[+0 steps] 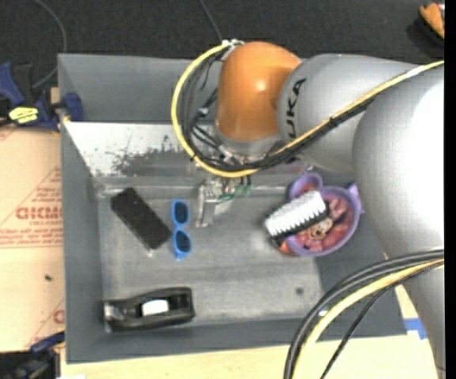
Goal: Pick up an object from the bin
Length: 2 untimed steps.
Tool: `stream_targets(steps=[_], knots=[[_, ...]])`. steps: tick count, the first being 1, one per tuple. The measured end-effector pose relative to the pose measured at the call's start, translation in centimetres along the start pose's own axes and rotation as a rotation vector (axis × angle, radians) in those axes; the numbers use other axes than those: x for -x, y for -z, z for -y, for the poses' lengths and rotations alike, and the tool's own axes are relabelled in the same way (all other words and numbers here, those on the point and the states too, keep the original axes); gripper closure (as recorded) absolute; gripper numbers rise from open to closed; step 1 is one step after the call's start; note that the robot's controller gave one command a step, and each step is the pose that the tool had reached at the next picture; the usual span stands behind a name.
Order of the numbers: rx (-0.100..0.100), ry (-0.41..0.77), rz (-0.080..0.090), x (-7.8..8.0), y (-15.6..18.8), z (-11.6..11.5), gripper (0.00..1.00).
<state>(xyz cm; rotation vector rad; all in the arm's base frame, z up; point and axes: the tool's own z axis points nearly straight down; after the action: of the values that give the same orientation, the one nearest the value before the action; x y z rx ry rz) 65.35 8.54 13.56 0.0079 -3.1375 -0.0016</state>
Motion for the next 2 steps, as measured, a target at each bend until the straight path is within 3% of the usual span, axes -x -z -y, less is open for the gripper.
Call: stream_targets(steps=[1, 2], knots=[[0.001, -0.002, 0.008, 0.2, 0.6, 0.0, 0.0], [0.001, -0.115, 0.001, -0.2, -6.4, 6.1, 0.0]])
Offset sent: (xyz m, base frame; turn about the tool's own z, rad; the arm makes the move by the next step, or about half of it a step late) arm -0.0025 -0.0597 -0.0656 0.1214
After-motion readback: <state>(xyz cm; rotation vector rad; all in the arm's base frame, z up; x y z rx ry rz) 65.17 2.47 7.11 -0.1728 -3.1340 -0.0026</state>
